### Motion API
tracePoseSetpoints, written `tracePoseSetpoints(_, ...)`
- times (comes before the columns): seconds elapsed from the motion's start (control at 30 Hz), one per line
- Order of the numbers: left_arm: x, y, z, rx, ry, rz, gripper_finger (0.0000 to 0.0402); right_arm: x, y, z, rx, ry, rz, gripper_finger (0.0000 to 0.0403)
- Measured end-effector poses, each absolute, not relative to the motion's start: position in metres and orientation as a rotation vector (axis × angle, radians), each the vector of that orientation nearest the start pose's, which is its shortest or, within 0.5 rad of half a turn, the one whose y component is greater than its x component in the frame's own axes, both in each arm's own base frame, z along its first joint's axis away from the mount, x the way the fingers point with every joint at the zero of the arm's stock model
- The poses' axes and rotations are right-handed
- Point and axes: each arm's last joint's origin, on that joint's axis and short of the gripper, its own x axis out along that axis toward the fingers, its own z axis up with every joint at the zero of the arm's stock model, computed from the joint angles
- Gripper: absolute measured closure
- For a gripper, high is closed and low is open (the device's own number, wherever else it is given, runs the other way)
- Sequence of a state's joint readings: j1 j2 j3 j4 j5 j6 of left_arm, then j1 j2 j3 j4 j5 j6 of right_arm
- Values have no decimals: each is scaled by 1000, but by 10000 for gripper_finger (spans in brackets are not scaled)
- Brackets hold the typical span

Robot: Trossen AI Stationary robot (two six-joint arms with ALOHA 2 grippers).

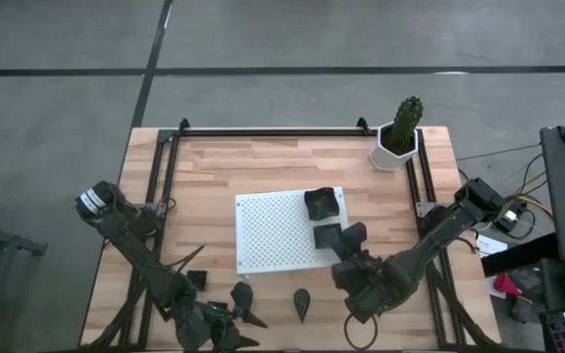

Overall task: Pick & Place Mini shaped plates
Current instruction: Stack the square plate on top of the other square plate on the shelf

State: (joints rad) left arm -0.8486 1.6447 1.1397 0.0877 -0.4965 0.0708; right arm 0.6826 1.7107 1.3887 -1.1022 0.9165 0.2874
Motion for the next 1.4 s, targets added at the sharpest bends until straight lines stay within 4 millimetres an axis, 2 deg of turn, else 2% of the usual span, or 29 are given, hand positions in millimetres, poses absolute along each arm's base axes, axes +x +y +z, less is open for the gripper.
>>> tracePoseSetpoints(0.33, 254, -267, 263, 335, 313, -357, 200, 258, 177, 267, -726, 825, -296, 394)
tracePoseSetpoints(0.7, 254, -268, 264, 332, 309, -358, 200, 269, 174, 258, -708, 850, -299, 394)
tracePoseSetpoints(1.0, 253, -268, 264, 332, 309, -361, 200, 269, 175, 257, -684, 853, -294, 392)
tracePoseSetpoints(1.17, 253, -268, 264, 332, 310, -361, 200, 269, 175, 257, -672, 851, -298, 372)
tracePoseSetpoints(1.4, 253, -268, 264, 332, 310, -361, 200, 270, 176, 260, -665, 844, -296, 318)
